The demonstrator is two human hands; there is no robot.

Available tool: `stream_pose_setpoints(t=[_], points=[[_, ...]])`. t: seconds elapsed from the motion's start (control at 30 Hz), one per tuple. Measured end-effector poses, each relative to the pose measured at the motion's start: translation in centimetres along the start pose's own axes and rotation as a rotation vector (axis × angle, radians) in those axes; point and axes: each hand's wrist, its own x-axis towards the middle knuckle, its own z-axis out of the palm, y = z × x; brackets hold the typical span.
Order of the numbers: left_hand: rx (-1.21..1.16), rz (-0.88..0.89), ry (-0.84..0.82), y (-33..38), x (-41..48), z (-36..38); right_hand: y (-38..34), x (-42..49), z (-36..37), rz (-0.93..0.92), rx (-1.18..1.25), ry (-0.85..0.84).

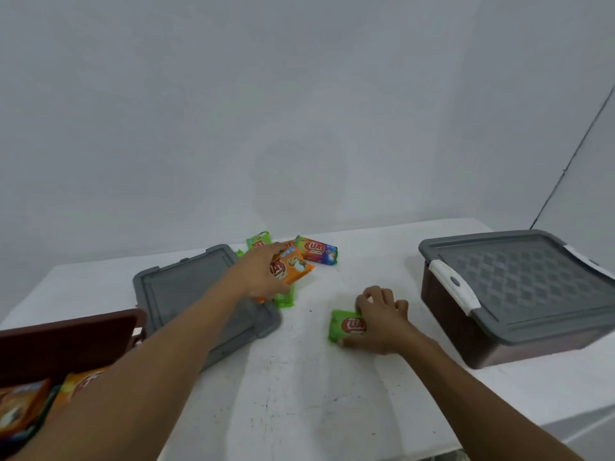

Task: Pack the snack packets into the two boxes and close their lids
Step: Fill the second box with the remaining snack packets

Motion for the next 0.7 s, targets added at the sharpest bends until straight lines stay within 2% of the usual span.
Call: stream_pose_setpoints(t=[0.13, 0.3, 0.37, 0.5, 0.7], points=[[-0.006, 0.065, 0.006, -0.8, -2.8, -2.8, -2.2, -0.6, 1.5, 0.102, 0.15, 0.149], [-0.051, 0.103, 0.044, -4.1, -8.4, -7.7, -8.4, -1.5, -0.7, 0.158, 0.371, 0.137], [-0.09, 0.098, 0.051, -6.2, -11.4, -9.8, -12.4, -2.0, -1.7, 0.101, 0.515, 0.154], [-0.05, 0.061, 0.009, -10.5, -16.1, -12.7, -19.9, -3.9, -3.8, -0.124, 0.806, 0.199], [0.122, 0.018, -0.078, -17.1, -21.7, -15.3, -29.8, -5.2, -5.1, -0.357, 0.548, 0.275]])
